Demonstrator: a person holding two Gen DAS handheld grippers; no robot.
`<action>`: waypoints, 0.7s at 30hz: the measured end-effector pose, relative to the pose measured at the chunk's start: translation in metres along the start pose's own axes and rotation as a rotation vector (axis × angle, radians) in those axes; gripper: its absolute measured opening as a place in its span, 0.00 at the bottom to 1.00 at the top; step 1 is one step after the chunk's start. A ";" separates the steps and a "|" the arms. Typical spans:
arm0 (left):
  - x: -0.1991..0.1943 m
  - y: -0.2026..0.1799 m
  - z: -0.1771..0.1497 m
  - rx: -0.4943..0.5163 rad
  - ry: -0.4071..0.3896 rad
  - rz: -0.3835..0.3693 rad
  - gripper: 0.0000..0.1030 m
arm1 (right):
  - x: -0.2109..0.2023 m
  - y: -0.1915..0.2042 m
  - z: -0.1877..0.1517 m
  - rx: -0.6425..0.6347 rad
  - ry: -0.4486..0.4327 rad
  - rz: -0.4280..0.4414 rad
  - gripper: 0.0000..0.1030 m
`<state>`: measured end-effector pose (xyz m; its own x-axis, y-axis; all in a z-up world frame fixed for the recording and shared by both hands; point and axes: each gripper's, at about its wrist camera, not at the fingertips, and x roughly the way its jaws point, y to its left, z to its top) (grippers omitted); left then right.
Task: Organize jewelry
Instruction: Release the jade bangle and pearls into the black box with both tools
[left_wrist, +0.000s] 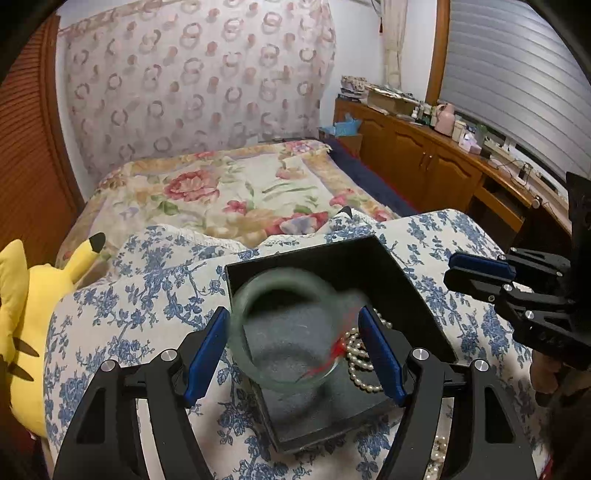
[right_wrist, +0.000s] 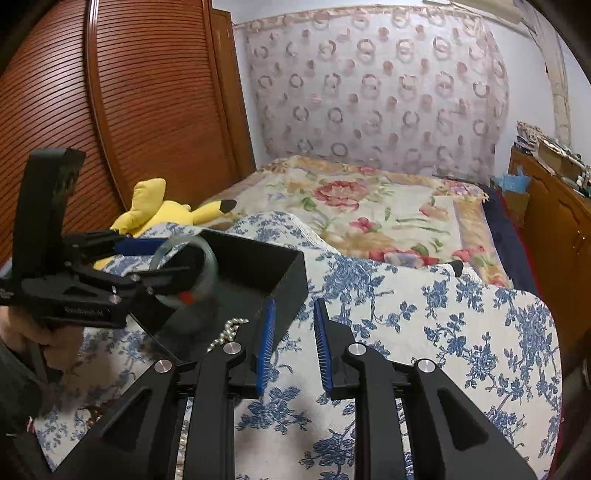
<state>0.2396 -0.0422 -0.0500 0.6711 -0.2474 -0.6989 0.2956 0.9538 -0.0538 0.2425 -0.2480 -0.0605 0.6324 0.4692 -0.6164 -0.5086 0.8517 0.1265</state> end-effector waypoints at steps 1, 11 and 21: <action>0.000 -0.001 0.001 0.004 -0.002 0.000 0.67 | 0.001 0.000 -0.001 -0.002 0.004 0.005 0.23; -0.028 -0.002 -0.009 0.003 -0.036 0.002 0.77 | -0.011 0.009 0.003 -0.021 -0.011 -0.013 0.31; -0.073 0.007 -0.070 -0.033 -0.029 0.018 0.88 | -0.058 0.053 -0.031 -0.073 -0.006 -0.009 0.43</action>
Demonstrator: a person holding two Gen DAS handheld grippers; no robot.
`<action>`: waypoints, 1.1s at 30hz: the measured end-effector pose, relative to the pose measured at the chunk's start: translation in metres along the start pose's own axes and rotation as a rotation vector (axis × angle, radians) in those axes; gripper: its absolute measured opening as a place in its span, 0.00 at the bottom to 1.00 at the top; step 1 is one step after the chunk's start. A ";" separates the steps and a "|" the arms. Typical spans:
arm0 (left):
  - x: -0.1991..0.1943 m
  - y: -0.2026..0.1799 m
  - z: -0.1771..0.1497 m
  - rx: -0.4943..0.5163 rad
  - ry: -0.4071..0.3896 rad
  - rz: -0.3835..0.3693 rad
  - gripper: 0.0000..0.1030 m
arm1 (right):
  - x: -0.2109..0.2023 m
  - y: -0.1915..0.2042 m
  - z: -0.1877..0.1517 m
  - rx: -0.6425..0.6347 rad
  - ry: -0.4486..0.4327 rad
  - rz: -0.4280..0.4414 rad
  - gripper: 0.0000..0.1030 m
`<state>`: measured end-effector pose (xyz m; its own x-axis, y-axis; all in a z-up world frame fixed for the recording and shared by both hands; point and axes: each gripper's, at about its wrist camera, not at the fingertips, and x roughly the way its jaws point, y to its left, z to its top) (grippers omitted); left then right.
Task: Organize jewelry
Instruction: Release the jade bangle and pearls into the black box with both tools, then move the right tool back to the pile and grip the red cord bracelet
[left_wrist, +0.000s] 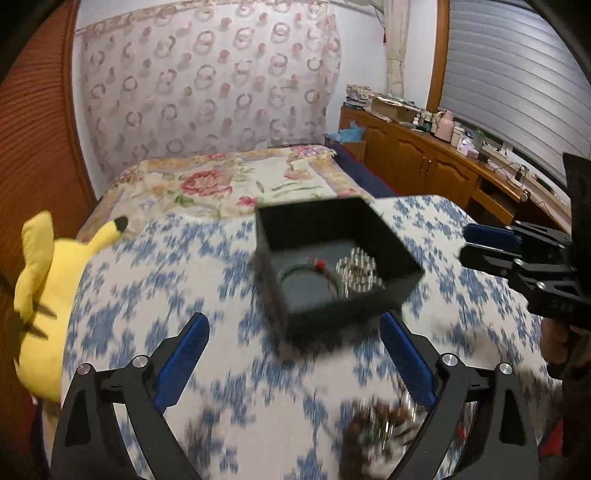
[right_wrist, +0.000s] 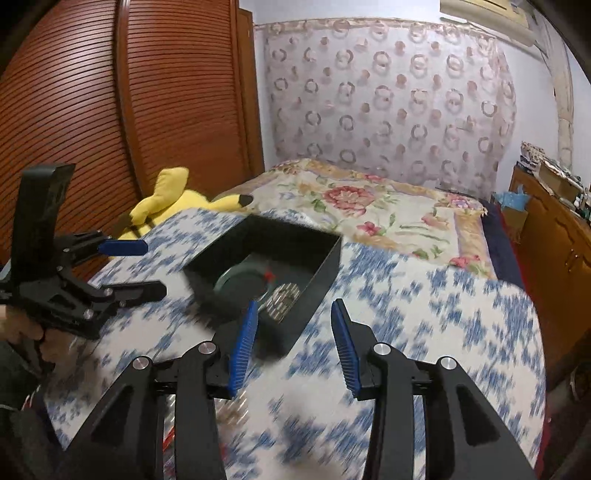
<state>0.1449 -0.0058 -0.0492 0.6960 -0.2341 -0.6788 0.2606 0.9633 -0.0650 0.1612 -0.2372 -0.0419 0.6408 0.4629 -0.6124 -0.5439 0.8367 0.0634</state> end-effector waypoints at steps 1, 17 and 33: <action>-0.003 0.002 -0.007 -0.007 0.005 0.002 0.88 | -0.003 0.006 -0.008 -0.001 0.012 0.004 0.43; -0.031 0.005 -0.077 -0.038 0.039 0.006 0.89 | -0.017 0.061 -0.080 -0.004 0.126 0.021 0.43; -0.040 0.005 -0.091 -0.066 0.038 -0.004 0.89 | 0.002 0.060 -0.086 0.055 0.193 0.022 0.37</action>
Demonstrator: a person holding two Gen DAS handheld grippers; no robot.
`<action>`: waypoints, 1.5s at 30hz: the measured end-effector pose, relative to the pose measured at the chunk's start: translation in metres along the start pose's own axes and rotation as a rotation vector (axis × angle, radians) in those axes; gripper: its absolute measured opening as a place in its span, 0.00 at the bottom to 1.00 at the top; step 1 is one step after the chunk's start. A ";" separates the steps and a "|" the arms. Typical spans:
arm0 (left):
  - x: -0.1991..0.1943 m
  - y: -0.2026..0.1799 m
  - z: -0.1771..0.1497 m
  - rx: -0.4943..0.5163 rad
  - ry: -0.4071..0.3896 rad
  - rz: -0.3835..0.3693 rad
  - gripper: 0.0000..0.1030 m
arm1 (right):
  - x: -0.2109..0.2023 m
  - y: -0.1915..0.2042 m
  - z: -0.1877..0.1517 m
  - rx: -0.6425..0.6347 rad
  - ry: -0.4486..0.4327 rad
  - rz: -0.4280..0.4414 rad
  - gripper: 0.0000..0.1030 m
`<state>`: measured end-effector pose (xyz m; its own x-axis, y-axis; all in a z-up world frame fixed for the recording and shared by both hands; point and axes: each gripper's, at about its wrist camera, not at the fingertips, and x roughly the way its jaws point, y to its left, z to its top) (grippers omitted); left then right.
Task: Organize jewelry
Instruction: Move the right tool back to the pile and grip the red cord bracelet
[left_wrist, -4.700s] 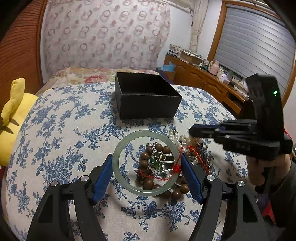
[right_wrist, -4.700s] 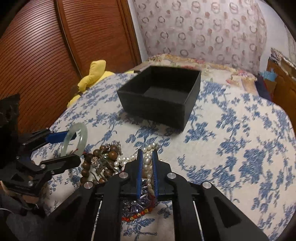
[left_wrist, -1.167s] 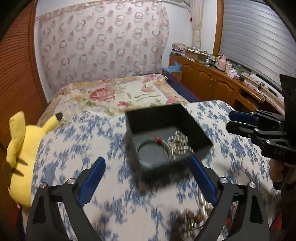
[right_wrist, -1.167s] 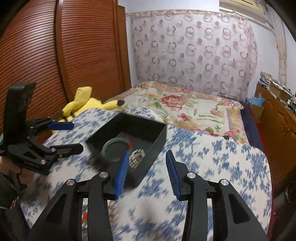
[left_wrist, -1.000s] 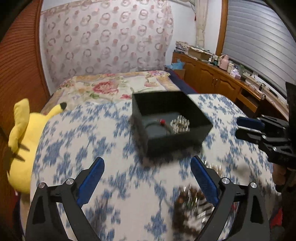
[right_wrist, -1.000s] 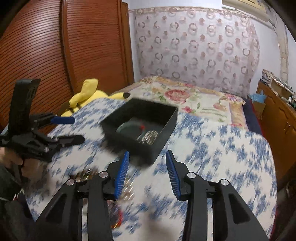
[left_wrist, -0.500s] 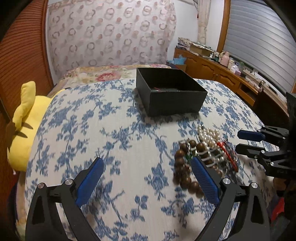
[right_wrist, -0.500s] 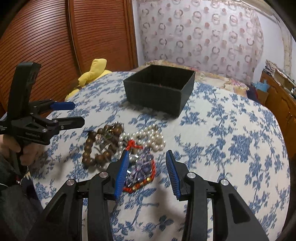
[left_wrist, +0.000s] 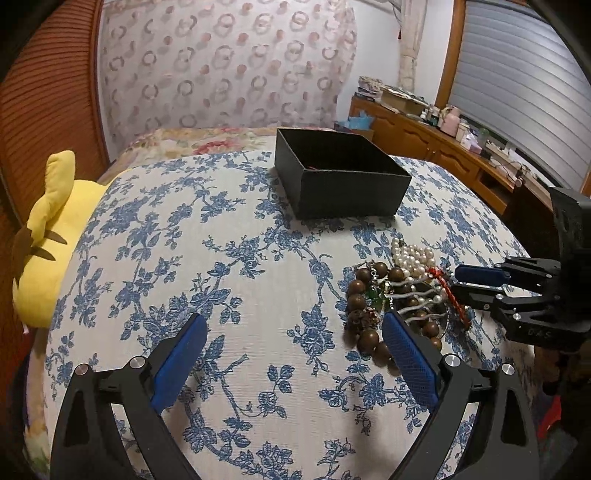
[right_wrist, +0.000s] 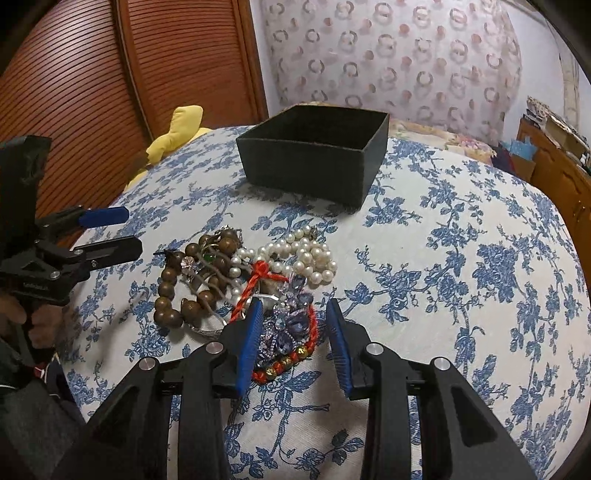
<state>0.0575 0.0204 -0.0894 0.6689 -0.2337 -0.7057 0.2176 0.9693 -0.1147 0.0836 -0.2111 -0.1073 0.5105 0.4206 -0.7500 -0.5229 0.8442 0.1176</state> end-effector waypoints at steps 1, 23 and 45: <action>0.001 -0.001 0.000 0.001 0.000 -0.002 0.89 | 0.000 0.000 0.001 -0.001 0.001 -0.001 0.37; 0.008 -0.013 0.002 0.017 0.017 -0.004 0.89 | -0.020 -0.019 0.012 -0.036 -0.068 -0.041 0.25; 0.005 -0.017 -0.001 0.015 0.011 -0.014 0.89 | -0.026 0.033 -0.023 -0.177 -0.019 -0.068 0.26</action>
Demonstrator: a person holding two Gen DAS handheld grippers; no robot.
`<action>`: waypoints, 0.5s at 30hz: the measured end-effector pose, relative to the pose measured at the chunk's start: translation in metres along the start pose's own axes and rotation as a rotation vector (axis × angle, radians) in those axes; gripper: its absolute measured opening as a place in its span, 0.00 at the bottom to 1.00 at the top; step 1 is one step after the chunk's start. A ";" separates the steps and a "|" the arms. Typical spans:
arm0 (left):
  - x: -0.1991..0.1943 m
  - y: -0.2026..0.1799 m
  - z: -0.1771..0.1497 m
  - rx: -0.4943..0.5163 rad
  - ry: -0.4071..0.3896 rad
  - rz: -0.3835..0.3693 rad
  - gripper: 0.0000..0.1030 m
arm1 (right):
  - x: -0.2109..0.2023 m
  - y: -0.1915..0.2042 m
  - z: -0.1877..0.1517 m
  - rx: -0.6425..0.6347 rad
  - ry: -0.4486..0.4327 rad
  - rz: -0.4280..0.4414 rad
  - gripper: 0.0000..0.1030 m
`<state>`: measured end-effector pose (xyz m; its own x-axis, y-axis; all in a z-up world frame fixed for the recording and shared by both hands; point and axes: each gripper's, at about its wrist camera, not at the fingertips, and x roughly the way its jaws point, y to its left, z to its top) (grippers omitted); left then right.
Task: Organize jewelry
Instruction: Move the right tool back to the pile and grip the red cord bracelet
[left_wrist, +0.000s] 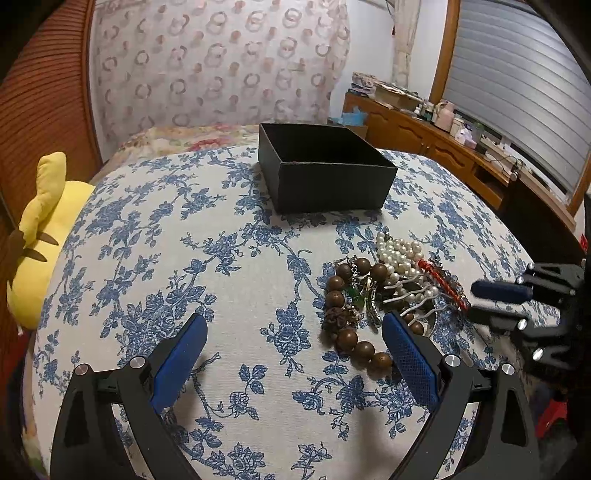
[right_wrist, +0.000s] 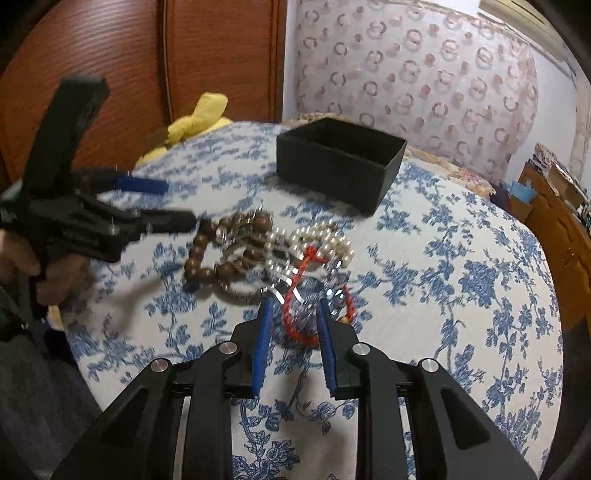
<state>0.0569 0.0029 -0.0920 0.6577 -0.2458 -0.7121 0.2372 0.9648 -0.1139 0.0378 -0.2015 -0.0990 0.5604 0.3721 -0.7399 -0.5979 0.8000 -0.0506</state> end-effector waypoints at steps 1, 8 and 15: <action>0.000 -0.001 0.000 0.001 0.000 -0.001 0.89 | 0.002 0.002 -0.001 -0.010 0.008 -0.010 0.26; -0.001 -0.002 0.000 0.000 -0.001 -0.001 0.89 | 0.003 -0.002 -0.007 -0.020 0.017 -0.046 0.08; -0.001 -0.003 0.001 0.003 0.001 -0.005 0.89 | -0.007 -0.018 -0.003 0.055 -0.028 0.014 0.03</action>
<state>0.0564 -0.0003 -0.0903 0.6559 -0.2505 -0.7121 0.2423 0.9633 -0.1156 0.0428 -0.2199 -0.0945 0.5689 0.3956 -0.7210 -0.5736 0.8191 -0.0032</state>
